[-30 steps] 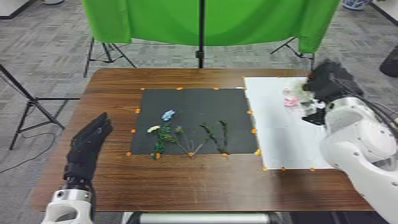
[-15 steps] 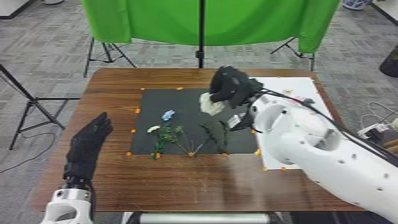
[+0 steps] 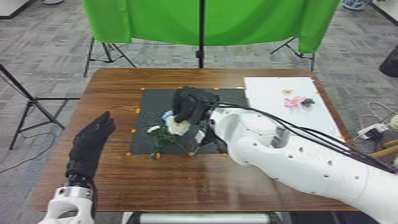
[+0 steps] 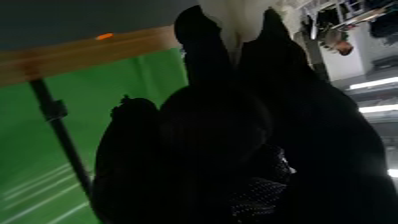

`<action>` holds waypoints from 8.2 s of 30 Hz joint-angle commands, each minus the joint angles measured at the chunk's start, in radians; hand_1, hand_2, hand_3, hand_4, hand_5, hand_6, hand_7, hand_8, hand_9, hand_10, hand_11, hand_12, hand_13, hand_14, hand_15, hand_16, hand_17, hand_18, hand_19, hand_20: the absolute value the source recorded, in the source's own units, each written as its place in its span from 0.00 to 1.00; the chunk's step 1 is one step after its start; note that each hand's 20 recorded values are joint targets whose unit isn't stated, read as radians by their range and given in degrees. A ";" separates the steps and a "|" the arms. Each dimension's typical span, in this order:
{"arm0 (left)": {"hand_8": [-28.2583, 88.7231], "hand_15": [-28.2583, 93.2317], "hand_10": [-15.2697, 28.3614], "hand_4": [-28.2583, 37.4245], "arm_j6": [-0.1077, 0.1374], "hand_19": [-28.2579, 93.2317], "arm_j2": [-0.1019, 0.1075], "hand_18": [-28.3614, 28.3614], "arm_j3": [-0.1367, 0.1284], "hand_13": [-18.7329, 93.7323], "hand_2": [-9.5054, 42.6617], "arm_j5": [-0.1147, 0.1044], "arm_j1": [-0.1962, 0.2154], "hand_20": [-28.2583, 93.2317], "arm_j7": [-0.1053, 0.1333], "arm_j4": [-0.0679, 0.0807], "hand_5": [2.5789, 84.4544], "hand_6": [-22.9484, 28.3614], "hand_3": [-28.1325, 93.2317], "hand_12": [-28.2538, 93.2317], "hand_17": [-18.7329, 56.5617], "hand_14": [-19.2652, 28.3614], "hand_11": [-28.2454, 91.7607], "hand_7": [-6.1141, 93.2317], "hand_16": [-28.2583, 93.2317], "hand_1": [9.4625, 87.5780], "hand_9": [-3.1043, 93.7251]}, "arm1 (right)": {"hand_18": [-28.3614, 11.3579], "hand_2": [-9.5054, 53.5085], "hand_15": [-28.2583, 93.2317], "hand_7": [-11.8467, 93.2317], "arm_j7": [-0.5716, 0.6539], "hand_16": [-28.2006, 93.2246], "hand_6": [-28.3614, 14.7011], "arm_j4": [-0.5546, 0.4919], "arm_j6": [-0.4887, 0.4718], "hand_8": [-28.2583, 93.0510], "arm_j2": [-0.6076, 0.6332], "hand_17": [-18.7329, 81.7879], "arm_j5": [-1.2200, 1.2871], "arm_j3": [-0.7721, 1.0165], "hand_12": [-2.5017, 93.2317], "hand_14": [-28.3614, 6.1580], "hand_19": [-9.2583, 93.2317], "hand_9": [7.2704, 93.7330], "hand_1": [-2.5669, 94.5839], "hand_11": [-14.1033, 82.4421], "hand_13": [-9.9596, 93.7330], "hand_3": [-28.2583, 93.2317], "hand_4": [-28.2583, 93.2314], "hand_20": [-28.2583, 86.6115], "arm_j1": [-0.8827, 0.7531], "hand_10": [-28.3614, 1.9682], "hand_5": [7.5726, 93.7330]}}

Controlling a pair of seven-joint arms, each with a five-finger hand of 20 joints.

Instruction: Arrange flowers

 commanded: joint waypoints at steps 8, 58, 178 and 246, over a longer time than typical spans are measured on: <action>0.20 0.29 0.60 0.10 -0.018 0.25 0.003 0.72 0.005 0.40 0.11 -0.006 0.005 0.37 -0.009 0.008 0.44 0.54 0.77 0.34 0.24 0.72 0.30 0.12 0.27 0.22 0.40 | 0.54 0.00 0.70 0.29 -0.008 0.47 0.63 0.123 -0.024 0.34 -0.081 0.89 -0.042 -0.057 0.35 0.79 1.00 0.98 0.66 0.40 1.00 0.68 0.10 0.64 0.019 0.61 0.85; 0.20 0.29 0.60 0.11 -0.025 0.25 -0.013 0.72 -0.003 0.40 0.10 0.004 0.012 0.37 -0.012 0.003 0.43 0.53 0.77 0.34 0.23 0.72 0.29 0.12 0.27 0.22 0.39 | 0.40 0.00 0.66 0.19 0.241 0.49 0.65 0.162 -0.190 0.18 0.292 0.75 -0.191 0.495 0.22 0.65 0.99 0.56 0.44 0.22 0.90 0.76 0.10 0.63 -0.279 0.38 0.49; 0.20 0.28 0.60 0.13 -0.046 0.24 -0.011 0.72 -0.020 0.40 0.08 0.010 0.023 0.37 -0.024 -0.007 0.42 0.53 0.77 0.34 0.23 0.72 0.28 0.11 0.28 0.23 0.39 | 0.40 0.00 0.71 0.18 0.343 0.47 0.62 0.336 0.036 0.19 0.304 0.78 -0.167 0.498 0.21 0.59 1.00 0.60 0.35 0.23 0.90 0.74 0.13 0.61 -0.332 0.31 0.49; 0.20 0.28 0.60 0.13 -0.066 0.24 -0.009 0.72 -0.011 0.40 0.08 0.009 0.013 0.37 -0.037 0.001 0.42 0.53 0.77 0.34 0.23 0.72 0.28 0.11 0.28 0.23 0.39 | 0.50 0.00 0.68 0.25 0.027 0.51 0.68 0.054 -0.018 0.16 0.183 0.87 -0.089 0.135 0.25 0.76 1.00 0.90 0.43 0.39 1.00 0.75 0.09 0.68 -0.130 0.55 0.70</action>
